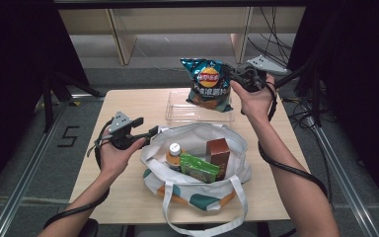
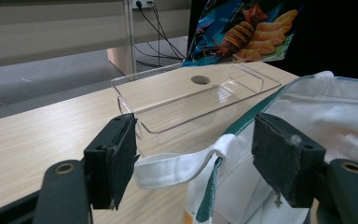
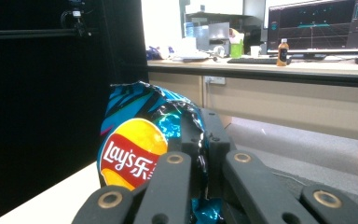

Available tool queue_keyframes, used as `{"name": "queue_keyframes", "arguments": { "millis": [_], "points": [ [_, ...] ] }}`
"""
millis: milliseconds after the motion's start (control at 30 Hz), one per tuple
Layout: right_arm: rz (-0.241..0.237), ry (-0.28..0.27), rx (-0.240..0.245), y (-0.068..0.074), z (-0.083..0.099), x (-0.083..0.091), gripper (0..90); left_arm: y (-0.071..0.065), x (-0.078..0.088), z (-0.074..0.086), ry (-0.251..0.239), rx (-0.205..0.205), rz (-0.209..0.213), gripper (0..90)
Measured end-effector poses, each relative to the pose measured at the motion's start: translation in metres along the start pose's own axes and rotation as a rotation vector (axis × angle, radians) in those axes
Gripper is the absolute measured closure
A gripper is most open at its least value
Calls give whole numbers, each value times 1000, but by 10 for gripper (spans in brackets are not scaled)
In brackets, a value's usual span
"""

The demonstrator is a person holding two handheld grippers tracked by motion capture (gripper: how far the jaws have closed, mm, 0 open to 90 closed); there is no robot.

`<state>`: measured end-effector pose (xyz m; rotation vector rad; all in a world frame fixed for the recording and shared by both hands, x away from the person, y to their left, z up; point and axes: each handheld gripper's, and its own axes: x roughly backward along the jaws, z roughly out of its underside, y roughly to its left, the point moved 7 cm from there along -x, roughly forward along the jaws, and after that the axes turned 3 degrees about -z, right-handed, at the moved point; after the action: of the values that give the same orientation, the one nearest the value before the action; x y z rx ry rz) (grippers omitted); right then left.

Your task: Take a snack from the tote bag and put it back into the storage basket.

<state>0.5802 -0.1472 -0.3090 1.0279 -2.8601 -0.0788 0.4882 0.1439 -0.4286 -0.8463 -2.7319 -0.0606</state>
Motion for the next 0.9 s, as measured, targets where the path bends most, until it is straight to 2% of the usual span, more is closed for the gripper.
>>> {"name": "queue_keyframes", "arguments": {
  "millis": [100,167,200,267,333,400,600,767,900],
  "points": [
    [15,2,-7,-3,2,-2,900,0,0,1,7,-5,-4,303],
    [6,9,0,-5,3,-4,900,0,0,1,7,-5,-3,303],
    [7,10,-14,-5,3,-4,900,0,0,1,6,-3,-3,303],
    [9,14,-2,-6,3,-6,900,0,0,0,3,-5,-4,303],
    [16,15,-18,-6,4,-7,900,0,0,0,-1,-3,-8,303],
    [12,10,-5,-9,4,-10,900,1,0,-1,-4,-7,-8,304],
    [22,17,-27,-12,7,-15,900,2,1,-1,-3,-15,-8,304],
    [32,13,-26,-16,9,-18,900,0,0,0,-7,1,-2,303],
    [46,19,-43,-18,10,-20,900,1,0,0,3,-9,-7,303]
  ]
}}
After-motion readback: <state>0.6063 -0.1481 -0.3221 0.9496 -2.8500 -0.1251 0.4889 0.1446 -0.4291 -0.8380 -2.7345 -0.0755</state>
